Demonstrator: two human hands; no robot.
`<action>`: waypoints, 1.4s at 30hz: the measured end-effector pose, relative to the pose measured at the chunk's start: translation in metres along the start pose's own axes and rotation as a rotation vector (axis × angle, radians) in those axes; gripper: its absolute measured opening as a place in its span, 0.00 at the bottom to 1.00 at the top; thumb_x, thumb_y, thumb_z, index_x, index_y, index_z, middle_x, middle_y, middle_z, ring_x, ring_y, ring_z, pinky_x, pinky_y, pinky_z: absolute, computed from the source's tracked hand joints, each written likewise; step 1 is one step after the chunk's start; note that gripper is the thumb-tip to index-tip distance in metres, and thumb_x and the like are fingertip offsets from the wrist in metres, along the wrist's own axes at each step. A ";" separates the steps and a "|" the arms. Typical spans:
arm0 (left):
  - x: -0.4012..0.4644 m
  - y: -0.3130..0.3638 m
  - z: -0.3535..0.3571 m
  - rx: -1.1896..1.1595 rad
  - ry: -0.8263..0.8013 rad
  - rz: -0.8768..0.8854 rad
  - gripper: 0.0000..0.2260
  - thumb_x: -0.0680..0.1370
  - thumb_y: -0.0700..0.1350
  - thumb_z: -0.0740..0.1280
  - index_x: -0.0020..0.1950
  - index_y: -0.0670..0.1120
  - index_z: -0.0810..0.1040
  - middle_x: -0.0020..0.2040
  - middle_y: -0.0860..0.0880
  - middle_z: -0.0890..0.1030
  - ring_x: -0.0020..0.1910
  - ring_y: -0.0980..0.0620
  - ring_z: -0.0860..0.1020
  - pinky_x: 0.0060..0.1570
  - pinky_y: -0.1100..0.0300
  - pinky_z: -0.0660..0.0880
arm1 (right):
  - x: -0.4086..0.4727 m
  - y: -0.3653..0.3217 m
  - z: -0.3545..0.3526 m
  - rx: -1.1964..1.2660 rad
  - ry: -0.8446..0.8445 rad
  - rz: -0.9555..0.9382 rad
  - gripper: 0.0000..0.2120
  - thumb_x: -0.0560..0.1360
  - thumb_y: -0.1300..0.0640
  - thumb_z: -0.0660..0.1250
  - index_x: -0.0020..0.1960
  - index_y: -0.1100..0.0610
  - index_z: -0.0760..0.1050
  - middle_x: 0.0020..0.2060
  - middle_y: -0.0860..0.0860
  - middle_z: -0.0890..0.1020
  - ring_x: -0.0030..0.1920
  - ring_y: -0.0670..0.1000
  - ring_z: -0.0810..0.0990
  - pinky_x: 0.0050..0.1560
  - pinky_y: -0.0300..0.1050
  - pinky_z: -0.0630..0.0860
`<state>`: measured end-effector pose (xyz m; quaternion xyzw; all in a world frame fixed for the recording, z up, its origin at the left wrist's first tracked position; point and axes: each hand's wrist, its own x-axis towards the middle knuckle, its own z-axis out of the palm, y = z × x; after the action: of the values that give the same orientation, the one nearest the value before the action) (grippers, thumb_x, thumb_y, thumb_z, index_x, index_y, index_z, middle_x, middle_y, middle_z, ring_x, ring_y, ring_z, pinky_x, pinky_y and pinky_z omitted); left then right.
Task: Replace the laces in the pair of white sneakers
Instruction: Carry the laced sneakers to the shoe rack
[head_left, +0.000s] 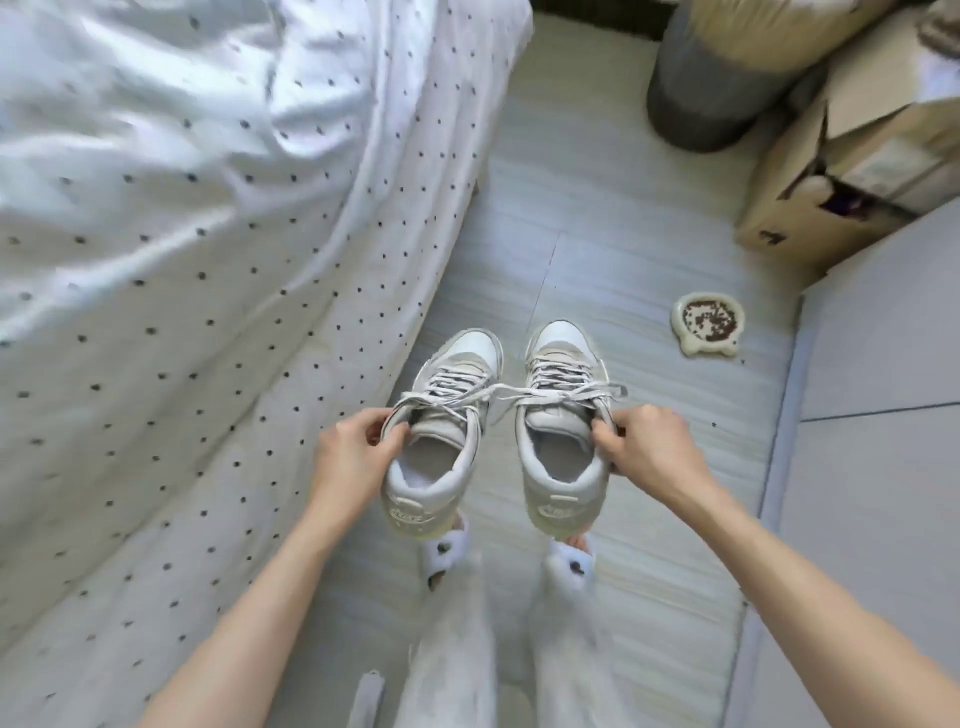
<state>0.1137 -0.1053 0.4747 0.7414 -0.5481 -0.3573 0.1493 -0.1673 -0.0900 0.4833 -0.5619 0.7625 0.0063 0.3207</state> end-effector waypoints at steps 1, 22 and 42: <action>-0.015 0.016 -0.028 -0.006 0.035 0.005 0.06 0.74 0.44 0.69 0.50 0.48 0.83 0.43 0.48 0.84 0.45 0.51 0.80 0.48 0.55 0.75 | -0.014 -0.020 -0.023 0.018 0.011 -0.028 0.19 0.75 0.50 0.60 0.32 0.62 0.74 0.34 0.60 0.82 0.41 0.62 0.79 0.40 0.50 0.74; -0.383 -0.066 -0.287 -0.555 1.235 -0.585 0.16 0.73 0.49 0.70 0.28 0.49 0.69 0.22 0.52 0.68 0.24 0.55 0.61 0.28 0.58 0.60 | -0.263 -0.404 -0.065 -0.073 -0.328 -1.072 0.21 0.74 0.53 0.64 0.28 0.66 0.69 0.26 0.59 0.79 0.26 0.58 0.73 0.27 0.40 0.63; -0.720 -0.353 -0.370 -0.524 1.651 -1.240 0.10 0.76 0.46 0.68 0.37 0.42 0.77 0.31 0.45 0.79 0.32 0.49 0.74 0.33 0.55 0.67 | -0.666 -0.637 0.287 -0.480 -0.730 -1.671 0.22 0.76 0.47 0.60 0.33 0.63 0.77 0.26 0.55 0.80 0.31 0.55 0.81 0.37 0.51 0.80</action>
<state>0.5164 0.6193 0.7808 0.8482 0.2903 0.1356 0.4217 0.6280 0.3499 0.8094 -0.9410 -0.0565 0.1067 0.3162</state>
